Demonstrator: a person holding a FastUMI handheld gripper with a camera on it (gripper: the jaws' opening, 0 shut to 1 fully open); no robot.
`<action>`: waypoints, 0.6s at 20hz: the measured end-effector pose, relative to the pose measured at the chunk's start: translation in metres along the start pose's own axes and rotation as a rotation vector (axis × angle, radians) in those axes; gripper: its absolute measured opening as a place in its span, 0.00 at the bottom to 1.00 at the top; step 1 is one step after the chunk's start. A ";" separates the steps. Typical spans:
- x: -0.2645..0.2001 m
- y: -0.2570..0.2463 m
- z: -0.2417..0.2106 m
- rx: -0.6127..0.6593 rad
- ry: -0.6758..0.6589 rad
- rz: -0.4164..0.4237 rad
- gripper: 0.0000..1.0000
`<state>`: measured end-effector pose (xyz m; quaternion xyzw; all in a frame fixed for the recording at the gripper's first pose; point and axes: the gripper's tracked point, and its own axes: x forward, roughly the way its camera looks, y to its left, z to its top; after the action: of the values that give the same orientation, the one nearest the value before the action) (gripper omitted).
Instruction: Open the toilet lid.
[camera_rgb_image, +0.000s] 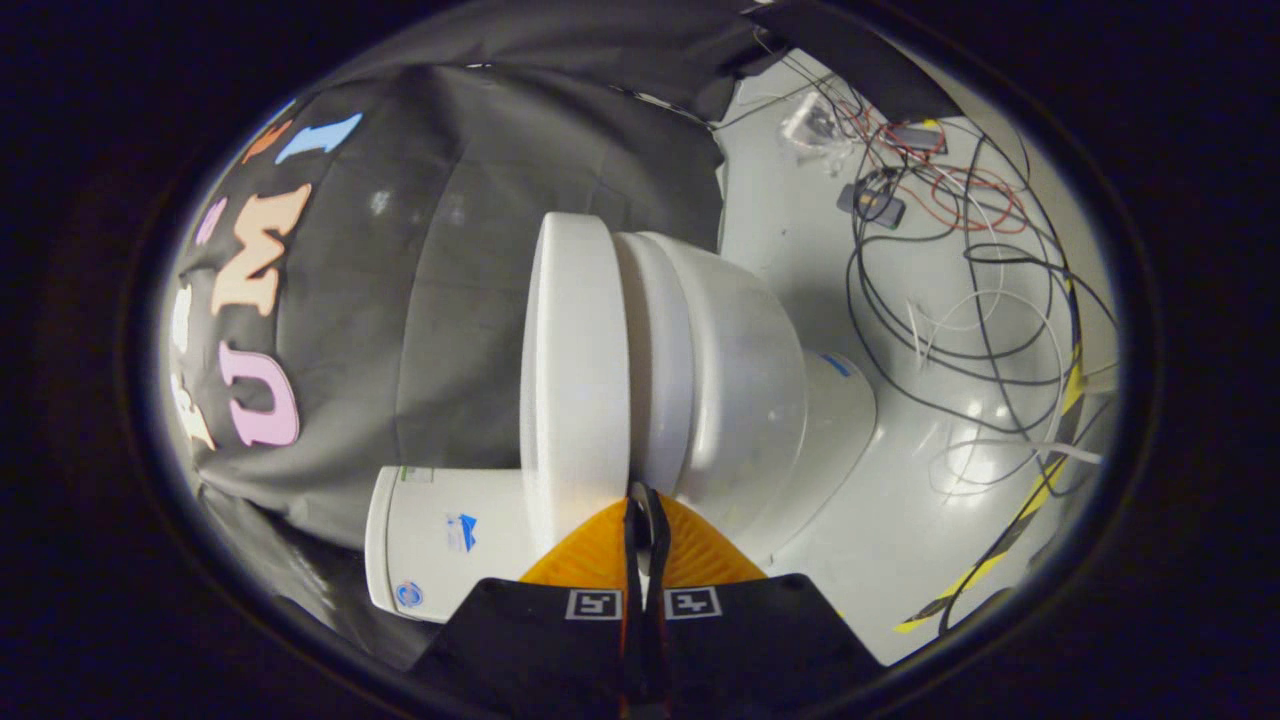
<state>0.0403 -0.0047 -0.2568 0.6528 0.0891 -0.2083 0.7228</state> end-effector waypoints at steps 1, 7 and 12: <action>-0.005 0.009 0.002 -0.013 -0.012 0.005 0.01; -0.019 0.039 0.005 -0.094 -0.072 0.005 0.01; -0.031 0.066 0.003 -0.096 -0.136 0.015 0.01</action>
<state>0.0398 0.0020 -0.1845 0.6023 0.0446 -0.2422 0.7593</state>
